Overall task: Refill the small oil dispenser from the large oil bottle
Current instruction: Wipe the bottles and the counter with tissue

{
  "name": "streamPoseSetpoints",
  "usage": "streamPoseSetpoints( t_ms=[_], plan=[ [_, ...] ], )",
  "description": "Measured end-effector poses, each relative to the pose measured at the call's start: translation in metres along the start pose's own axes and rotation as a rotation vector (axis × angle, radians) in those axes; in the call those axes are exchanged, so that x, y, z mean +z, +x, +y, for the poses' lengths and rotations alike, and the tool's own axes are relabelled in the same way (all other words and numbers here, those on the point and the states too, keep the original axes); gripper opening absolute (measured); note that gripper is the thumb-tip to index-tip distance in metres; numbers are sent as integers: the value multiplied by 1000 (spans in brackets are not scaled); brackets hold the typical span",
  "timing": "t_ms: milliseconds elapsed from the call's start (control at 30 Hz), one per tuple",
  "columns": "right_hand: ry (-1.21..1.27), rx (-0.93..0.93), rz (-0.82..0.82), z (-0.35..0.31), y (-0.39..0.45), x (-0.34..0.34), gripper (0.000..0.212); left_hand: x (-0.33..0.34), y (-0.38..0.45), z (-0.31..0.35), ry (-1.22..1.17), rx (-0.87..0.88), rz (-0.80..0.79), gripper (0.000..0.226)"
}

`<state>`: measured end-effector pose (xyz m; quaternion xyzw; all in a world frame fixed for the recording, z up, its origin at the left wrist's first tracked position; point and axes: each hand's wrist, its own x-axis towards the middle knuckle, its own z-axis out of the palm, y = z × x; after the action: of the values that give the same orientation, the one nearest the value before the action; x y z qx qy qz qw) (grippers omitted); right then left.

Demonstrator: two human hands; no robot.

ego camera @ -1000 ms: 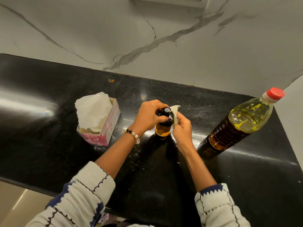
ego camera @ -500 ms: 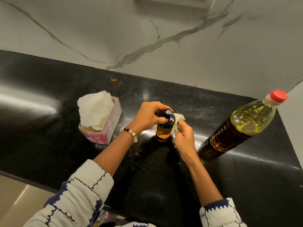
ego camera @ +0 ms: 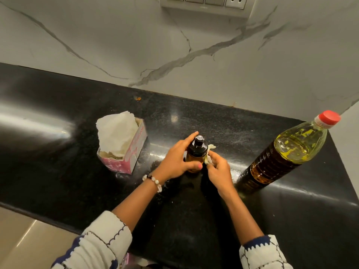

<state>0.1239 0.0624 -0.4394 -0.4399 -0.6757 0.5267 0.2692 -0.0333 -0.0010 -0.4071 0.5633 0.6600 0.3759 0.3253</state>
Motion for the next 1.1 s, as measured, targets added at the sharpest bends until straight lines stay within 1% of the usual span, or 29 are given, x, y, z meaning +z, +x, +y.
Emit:
streamPoseSetpoints(
  t_ms=[33, 67, 133, 167, 233, 333, 467, 533, 567, 633, 733, 800, 900, 1000, 1100],
  plan=[
    [60, 1, -10, -2, -1, 0, 48, 9, -2, -3, -34, -9, 35, 91],
    [117, 1, -21, -5, -3, 1, 46, 17, -1, -4, -57, -6, 96, 89],
    [203, 10, -28, -10, -7, 1, 41, 28, 3, -2, -60, 16, 229, 75],
    [235, 12, -28, -12, -10, 0, 40, 32, 5, -1, -60, 35, 270, 71],
    [276, 31, -15, -13, -14, -1, 41, 38, 7, -2, -90, 53, 303, 65],
    [279, 54, -12, -14, -16, 2, 41, 41, 10, -6, -153, 22, 332, 59],
    [242, 39, -5, -14, -18, 9, 45, 35, 15, -2, -260, 10, 296, 49],
    [211, 15, 12, -11, -22, 14, 42, 33, 14, 0, -385, -35, 272, 42],
    [198, 8, 22, -8, -24, 15, 43, 33, 12, 2, -472, -61, 264, 40],
    [190, 9, 51, -10, -27, 16, 51, 31, 11, 7, -637, -102, 250, 41],
    [180, -65, 108, -18, -27, 15, 53, 22, 12, 25, -818, -122, 203, 49],
    [165, -128, 171, -26, -24, 13, 52, 14, 13, 40, -868, -116, 165, 50],
    [95, -224, 240, -37, -24, 8, 53, 3, 14, 59, -903, -126, 102, 44],
    [25, -292, 297, -47, -25, 8, 55, -3, 18, 70, -929, -223, 113, 47],
    [-55, -387, 317, -59, -30, 9, 47, -8, 23, 74, -1023, -366, 152, 49]
  ],
)
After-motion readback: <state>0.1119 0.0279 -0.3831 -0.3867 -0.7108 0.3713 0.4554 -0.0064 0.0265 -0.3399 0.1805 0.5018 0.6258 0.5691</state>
